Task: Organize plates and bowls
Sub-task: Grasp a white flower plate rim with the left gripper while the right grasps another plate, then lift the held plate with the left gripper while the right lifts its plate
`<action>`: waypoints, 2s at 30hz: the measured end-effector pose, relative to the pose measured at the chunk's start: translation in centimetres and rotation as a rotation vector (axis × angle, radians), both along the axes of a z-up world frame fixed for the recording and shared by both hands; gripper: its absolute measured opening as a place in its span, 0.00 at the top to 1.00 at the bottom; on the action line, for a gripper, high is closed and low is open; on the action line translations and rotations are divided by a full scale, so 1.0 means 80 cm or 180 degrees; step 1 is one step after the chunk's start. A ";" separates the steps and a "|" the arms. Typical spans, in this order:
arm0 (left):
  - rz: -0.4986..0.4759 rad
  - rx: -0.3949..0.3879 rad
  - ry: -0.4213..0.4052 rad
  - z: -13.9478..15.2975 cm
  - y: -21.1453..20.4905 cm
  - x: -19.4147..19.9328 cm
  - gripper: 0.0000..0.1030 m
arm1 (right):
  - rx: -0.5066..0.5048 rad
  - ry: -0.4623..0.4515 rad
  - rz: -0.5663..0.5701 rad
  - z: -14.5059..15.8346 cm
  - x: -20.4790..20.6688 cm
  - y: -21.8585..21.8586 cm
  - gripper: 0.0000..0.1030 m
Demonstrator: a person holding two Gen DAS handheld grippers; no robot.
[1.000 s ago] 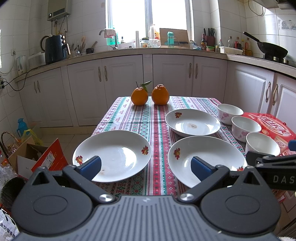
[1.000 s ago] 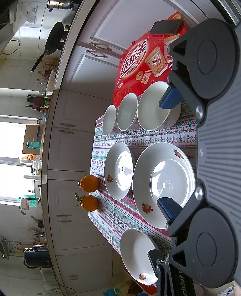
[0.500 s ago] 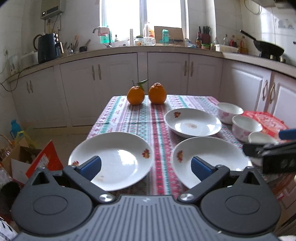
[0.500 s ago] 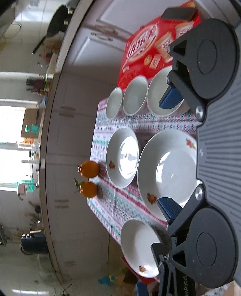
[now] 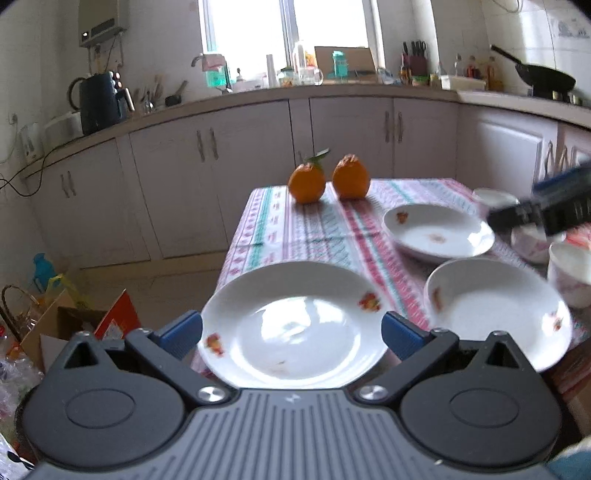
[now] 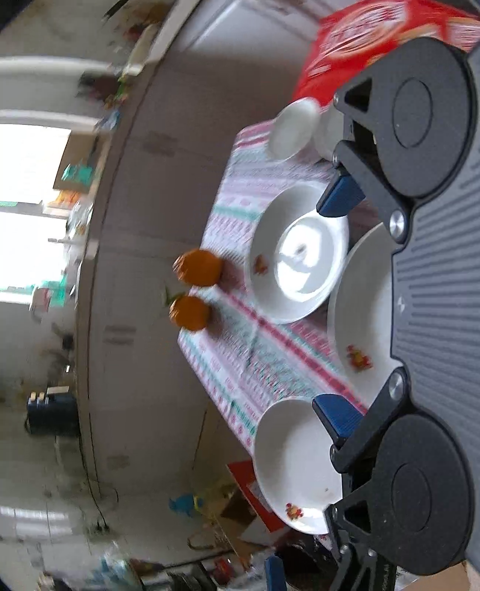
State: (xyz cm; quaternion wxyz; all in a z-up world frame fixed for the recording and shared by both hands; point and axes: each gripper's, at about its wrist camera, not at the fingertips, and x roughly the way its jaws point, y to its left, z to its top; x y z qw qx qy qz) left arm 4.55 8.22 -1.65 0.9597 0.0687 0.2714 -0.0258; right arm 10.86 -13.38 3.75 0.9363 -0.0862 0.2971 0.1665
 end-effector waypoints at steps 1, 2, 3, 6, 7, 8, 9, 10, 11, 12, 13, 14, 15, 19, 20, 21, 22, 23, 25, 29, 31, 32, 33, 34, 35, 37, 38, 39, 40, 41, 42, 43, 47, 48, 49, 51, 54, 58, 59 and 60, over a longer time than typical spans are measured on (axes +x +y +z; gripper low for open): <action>-0.0020 0.0021 0.0052 -0.003 0.006 0.001 0.01 | 0.0094 0.0032 0.0126 0.001 0.008 0.005 0.00; -0.0053 0.0011 0.0123 -0.006 0.012 0.003 0.01 | 0.0196 0.0075 0.0255 0.001 0.017 0.009 0.00; -0.0117 -0.0033 0.0193 -0.008 0.019 0.003 0.01 | 0.0269 0.0112 0.0362 0.001 0.024 0.014 0.00; -0.0221 -0.0048 0.0338 -0.019 0.034 0.005 0.01 | 0.0321 0.0191 0.0659 -0.007 0.047 0.035 0.00; -0.0252 -0.0017 0.0379 -0.024 0.038 0.006 0.01 | 0.0277 0.0218 0.0741 -0.010 0.054 0.044 0.00; -0.0274 -0.0010 0.0416 -0.027 0.042 0.007 0.01 | 0.0241 0.0243 0.0799 -0.013 0.061 0.051 0.00; -0.0310 -0.0022 0.0462 -0.032 0.046 0.008 0.01 | 0.0209 0.0284 0.0842 -0.017 0.067 0.058 0.00; -0.0375 -0.0040 0.0519 -0.036 0.050 0.010 0.01 | 0.0206 0.0365 0.0898 -0.021 0.076 0.064 0.00; -0.0418 -0.0040 0.0536 -0.038 0.051 0.010 0.01 | 0.0238 0.0454 0.0967 -0.024 0.084 0.069 0.00; -0.0467 -0.0022 0.0539 -0.040 0.052 0.011 0.01 | 0.0268 0.0527 0.1027 -0.026 0.088 0.073 0.00; -0.0540 0.0002 0.0552 -0.043 0.054 0.014 0.01 | 0.0286 0.0601 0.1067 -0.030 0.094 0.077 0.00; -0.0601 0.0032 0.0579 -0.045 0.054 0.016 0.01 | 0.0282 0.0680 0.1092 -0.035 0.102 0.082 0.00; -0.0650 0.0046 0.0603 -0.046 0.055 0.019 0.01 | 0.0274 0.0742 0.1106 -0.039 0.109 0.086 0.00; -0.0789 0.0052 0.0669 -0.053 0.062 0.034 0.01 | 0.0271 0.1023 0.1167 -0.056 0.132 0.101 0.00; -0.0793 0.0053 0.0677 -0.054 0.065 0.038 0.01 | 0.0275 0.1084 0.1183 -0.060 0.138 0.104 0.01; -0.0789 0.0045 0.0685 -0.056 0.067 0.041 0.01 | 0.0273 0.1146 0.1195 -0.063 0.143 0.107 0.03; -0.0808 0.0008 0.0704 -0.058 0.071 0.044 0.01 | 0.0273 0.1208 0.1200 -0.067 0.148 0.110 0.04; -0.0838 -0.0026 0.0727 -0.059 0.073 0.046 0.01 | 0.0286 0.1273 0.1204 -0.071 0.154 0.113 0.06; -0.0900 -0.0064 0.0736 -0.061 0.075 0.049 0.01 | 0.0307 0.1385 0.1246 -0.078 0.163 0.118 0.09; -0.1016 -0.0130 0.0785 -0.064 0.077 0.057 0.01 | 0.0250 0.1503 0.1329 -0.089 0.177 0.132 0.22; -0.1060 -0.0132 0.0786 -0.065 0.077 0.061 0.01 | 0.0235 0.1543 0.1355 -0.094 0.186 0.136 0.25; -0.1071 -0.0119 0.0784 -0.065 0.077 0.063 0.01 | 0.0236 0.1568 0.1368 -0.096 0.189 0.138 0.28; -0.1096 -0.0115 0.0798 -0.066 0.077 0.065 0.01 | 0.0246 0.1595 0.1378 -0.098 0.193 0.140 0.31; -0.1113 -0.0121 0.0802 -0.067 0.078 0.066 0.01 | 0.0264 0.1625 0.1392 -0.100 0.196 0.141 0.32; -0.1123 -0.0129 0.0812 -0.068 0.077 0.067 0.01 | 0.0274 0.1651 0.1407 -0.102 0.198 0.142 0.34; -0.1143 -0.0141 0.0830 -0.067 0.077 0.067 0.01 | 0.0282 0.1703 0.1422 -0.106 0.203 0.143 0.38; -0.1153 -0.0137 0.0833 -0.067 0.077 0.068 0.01 | 0.0301 0.1731 0.1428 -0.107 0.206 0.143 0.40; -0.1158 -0.0134 0.0839 -0.067 0.077 0.069 0.01 | 0.0331 0.1769 0.1435 -0.109 0.209 0.142 0.41; -0.1165 -0.0132 0.0844 -0.067 0.077 0.071 0.01 | 0.0364 0.1804 0.1442 -0.110 0.211 0.142 0.42; -0.1174 -0.0138 0.0852 -0.067 0.077 0.071 0.01 | 0.0393 0.1838 0.1443 -0.111 0.214 0.141 0.42; -0.1182 -0.0140 0.0858 -0.067 0.077 0.071 0.01 | 0.0419 0.1865 0.1441 -0.112 0.217 0.141 0.42; -0.1187 -0.0143 0.0865 -0.067 0.077 0.072 0.01 | 0.0466 0.1894 0.1447 -0.112 0.220 0.140 0.43; -0.1212 -0.0135 0.0885 -0.068 0.078 0.076 0.01 | 0.0592 0.2011 0.1462 -0.114 0.230 0.141 0.43; -0.1216 -0.0135 0.0895 -0.067 0.078 0.076 0.01 | 0.0607 0.2027 0.1462 -0.114 0.232 0.141 0.43; -0.1218 -0.0133 0.0901 -0.067 0.079 0.076 0.01 | 0.0616 0.2042 0.1462 -0.114 0.233 0.142 0.43; -0.1227 -0.0124 0.0912 -0.067 0.078 0.077 0.01 | 0.0626 0.2056 0.1463 -0.115 0.233 0.142 0.43; -0.1243 -0.0110 0.0940 -0.066 0.078 0.079 0.01 | 0.0622 0.2061 0.1453 -0.114 0.234 0.141 0.43; -0.1256 -0.0115 0.0970 -0.065 0.077 0.085 0.02 | 0.0633 0.2051 0.1426 -0.112 0.235 0.137 0.42; -0.1260 -0.0115 0.0968 -0.065 0.076 0.087 0.02 | 0.0636 0.2042 0.1419 -0.111 0.236 0.135 0.42; -0.1267 -0.0112 0.0964 -0.064 0.076 0.089 0.01 | 0.0642 0.2038 0.1409 -0.110 0.236 0.133 0.42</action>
